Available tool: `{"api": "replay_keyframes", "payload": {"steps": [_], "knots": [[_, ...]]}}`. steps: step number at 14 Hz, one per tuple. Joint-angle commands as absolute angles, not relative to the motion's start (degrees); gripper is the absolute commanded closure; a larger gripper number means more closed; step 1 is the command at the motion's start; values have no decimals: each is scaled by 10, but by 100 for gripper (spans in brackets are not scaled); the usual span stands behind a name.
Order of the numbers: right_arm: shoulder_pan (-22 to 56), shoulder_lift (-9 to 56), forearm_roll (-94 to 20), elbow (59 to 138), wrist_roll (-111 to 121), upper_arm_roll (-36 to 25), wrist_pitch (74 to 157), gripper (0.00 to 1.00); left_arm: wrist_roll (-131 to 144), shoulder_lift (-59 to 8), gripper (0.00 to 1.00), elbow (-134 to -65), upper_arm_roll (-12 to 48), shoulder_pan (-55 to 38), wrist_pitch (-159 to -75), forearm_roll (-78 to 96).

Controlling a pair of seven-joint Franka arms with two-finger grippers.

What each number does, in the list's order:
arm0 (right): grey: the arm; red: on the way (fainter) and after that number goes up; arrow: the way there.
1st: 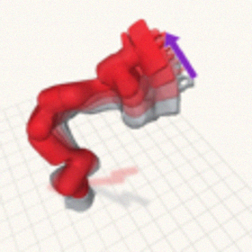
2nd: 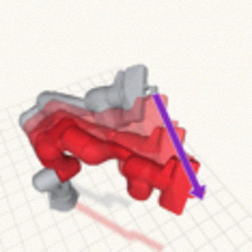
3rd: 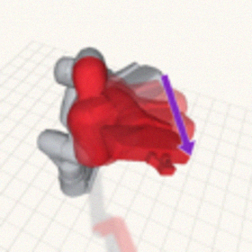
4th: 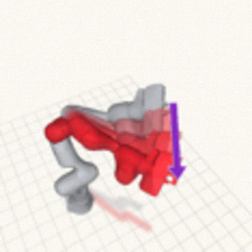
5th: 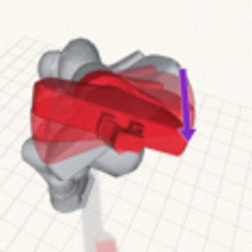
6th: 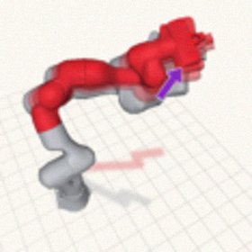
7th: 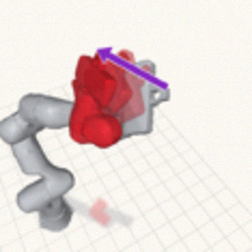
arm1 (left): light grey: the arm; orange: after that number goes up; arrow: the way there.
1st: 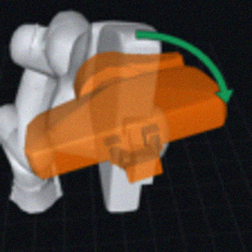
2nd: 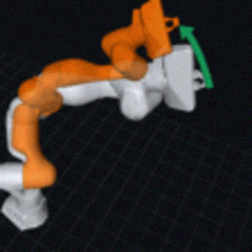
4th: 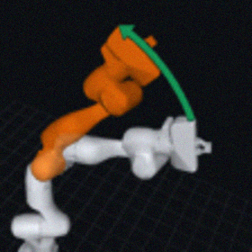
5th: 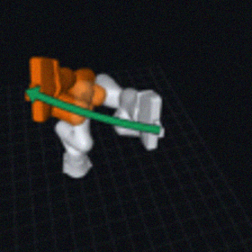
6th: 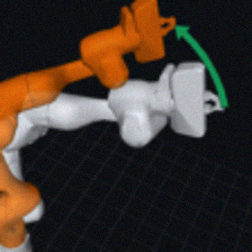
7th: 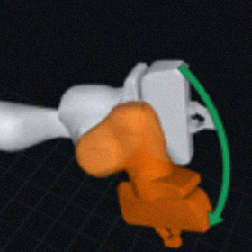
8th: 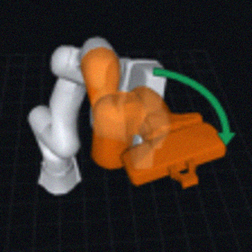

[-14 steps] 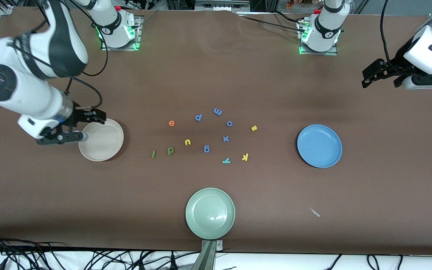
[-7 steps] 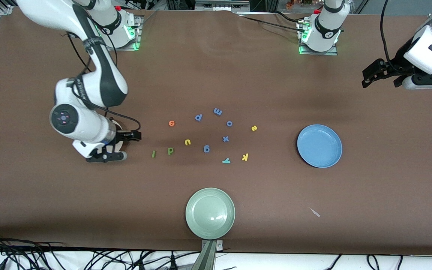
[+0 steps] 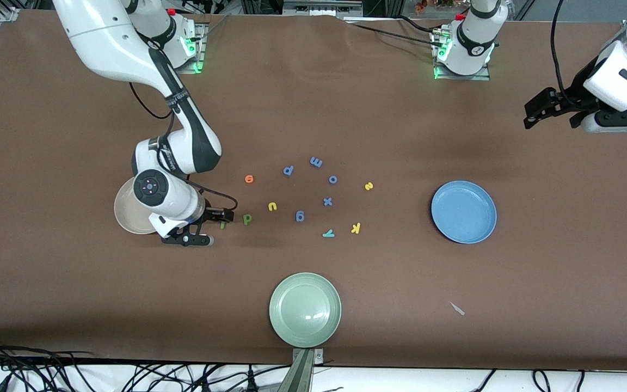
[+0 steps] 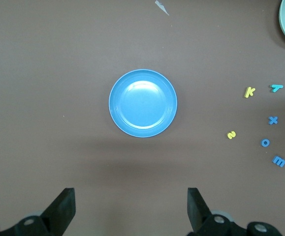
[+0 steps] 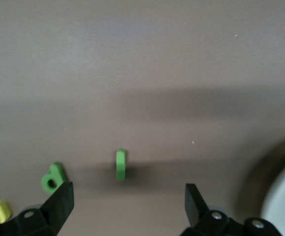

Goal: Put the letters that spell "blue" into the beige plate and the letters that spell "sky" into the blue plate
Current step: 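Grasp the green letter l with the right gripper while the left gripper reaches letters, then drop the green l in the beige plate while the left gripper takes k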

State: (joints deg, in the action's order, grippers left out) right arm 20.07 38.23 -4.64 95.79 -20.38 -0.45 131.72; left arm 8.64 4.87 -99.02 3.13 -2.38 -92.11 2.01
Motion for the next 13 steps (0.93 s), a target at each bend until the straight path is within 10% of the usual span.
{"api": "replay_keyframes", "payload": {"steps": [1,4,8,13], "knots": [[215,406,-52,955,-239,-9,1343,0,83,9,0,-976,43,-33,-914,31],[227,411,-53,954,-267,-9,1345,4,83,-87,0,-924,59,-53,-920,31],[226,421,-57,954,-268,-9,1361,65,76,-270,0,-775,60,-118,-921,29],[219,421,-60,954,-267,-9,1364,100,25,-352,0,-771,60,-206,-1026,24]]}}
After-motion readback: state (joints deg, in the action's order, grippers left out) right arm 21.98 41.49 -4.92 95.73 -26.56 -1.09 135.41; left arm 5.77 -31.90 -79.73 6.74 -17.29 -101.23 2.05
